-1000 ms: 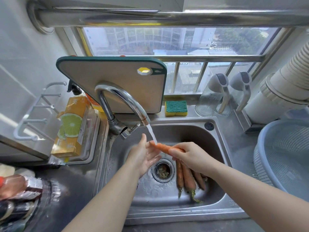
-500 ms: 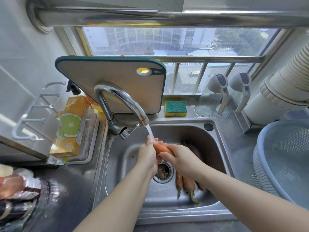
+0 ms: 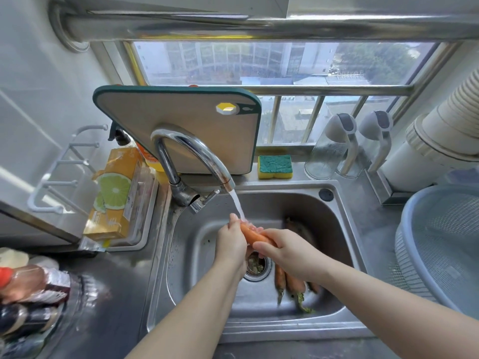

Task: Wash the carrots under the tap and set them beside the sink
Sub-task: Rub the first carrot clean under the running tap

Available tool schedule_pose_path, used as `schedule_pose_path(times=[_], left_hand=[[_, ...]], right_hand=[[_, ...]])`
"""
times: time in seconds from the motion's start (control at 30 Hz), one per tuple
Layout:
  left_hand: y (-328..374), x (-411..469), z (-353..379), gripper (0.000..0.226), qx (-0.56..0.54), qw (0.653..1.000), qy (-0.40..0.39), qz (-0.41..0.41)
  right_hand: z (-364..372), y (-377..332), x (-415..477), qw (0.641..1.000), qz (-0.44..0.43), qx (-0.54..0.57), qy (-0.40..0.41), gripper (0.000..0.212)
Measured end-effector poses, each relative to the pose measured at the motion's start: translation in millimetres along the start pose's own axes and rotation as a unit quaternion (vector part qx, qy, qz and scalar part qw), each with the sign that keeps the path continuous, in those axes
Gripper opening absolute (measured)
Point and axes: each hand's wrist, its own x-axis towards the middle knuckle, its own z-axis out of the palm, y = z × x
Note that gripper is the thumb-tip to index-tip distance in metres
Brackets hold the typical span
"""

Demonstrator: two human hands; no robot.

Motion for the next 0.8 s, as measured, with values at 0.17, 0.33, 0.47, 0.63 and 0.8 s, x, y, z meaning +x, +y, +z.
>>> schedule_pose_path(times=[0.17,0.33,0.47,0.63,0.8], left_hand=[[3,0,-8,0.033,-0.103,0.988,-0.106,-0.038],[-3,-8,-11,0.023,-0.148,0.978,-0.143,-0.021],[-4,-7,-3,0.023,-0.136,0.985,-0.104,0.001],[3,-1,5,0.041,-0.148,0.985,-0.071,-0.045],[8,-4,3,0.036,-0.048,0.997,-0.062,-0.007]], right_hand=[[-8,5,-1,0.919,0.114,0.376,-0.039,0.031],[-8,8,0,0.798,0.206,0.558,-0.101,0.027],[-6,10,-5,0.85,0.151,0.49,-0.124,0.028],[-6,7,-8,0.989,0.02,0.131,-0.071,0.027],[-5,12,-8,0.991,0.033,0.131,-0.024,0.022]])
